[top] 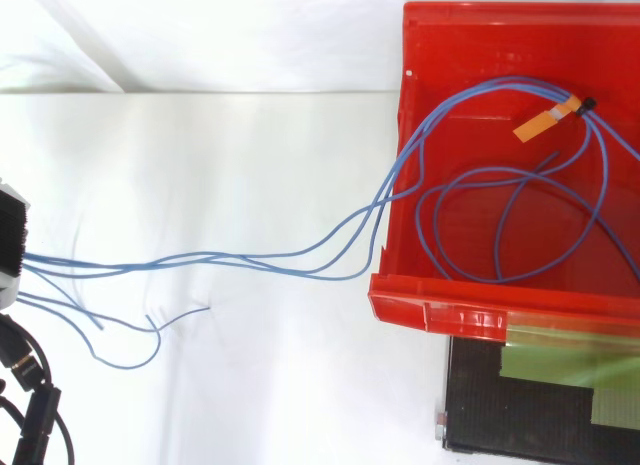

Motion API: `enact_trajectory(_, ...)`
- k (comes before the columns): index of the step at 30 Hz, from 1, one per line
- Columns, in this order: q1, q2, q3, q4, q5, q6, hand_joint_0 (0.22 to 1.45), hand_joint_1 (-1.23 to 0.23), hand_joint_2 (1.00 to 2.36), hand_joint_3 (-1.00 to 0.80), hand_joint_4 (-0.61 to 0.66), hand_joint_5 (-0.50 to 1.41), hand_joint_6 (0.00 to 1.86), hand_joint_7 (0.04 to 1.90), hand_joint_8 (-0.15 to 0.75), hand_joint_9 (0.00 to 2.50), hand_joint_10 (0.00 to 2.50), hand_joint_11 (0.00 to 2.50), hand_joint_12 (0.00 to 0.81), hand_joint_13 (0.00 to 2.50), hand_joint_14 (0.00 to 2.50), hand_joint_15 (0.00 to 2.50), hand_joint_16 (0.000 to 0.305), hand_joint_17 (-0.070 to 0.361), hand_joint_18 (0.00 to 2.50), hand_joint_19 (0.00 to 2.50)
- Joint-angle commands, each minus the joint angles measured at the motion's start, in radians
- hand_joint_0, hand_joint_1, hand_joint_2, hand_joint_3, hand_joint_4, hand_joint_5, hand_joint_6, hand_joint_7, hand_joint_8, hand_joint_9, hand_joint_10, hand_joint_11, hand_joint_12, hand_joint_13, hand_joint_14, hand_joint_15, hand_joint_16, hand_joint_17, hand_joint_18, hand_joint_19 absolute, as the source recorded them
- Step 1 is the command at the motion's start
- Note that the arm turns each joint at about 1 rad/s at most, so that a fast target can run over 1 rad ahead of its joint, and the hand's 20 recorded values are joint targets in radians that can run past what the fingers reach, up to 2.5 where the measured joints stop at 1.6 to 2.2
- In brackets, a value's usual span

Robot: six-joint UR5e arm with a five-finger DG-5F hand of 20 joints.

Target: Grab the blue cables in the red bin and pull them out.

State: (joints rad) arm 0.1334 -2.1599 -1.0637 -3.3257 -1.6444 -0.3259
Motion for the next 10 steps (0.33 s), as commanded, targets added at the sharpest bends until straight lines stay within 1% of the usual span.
enact_trajectory(1, 0.000, 0.000, 0.001, 0.000, 0.000, 0.000, 0.98, -0.94, 1.00, -1.00, 0.17, 0.83, 0.87, 0.44, 0.244, 1.11, 1.33, 1.24, 0.313, 1.23, 1.77, 0.98, 0.039, 0.087, 0.97, 1.03)
enact_trajectory(10, 0.000, 0.000, 0.001, 0.000, 0.002, 0.000, 0.98, -0.93, 1.00, -1.00, 0.17, 0.83, 0.87, 0.44, 0.244, 1.12, 1.31, 1.25, 0.303, 1.24, 1.69, 1.00, 0.039, 0.088, 0.97, 1.03)
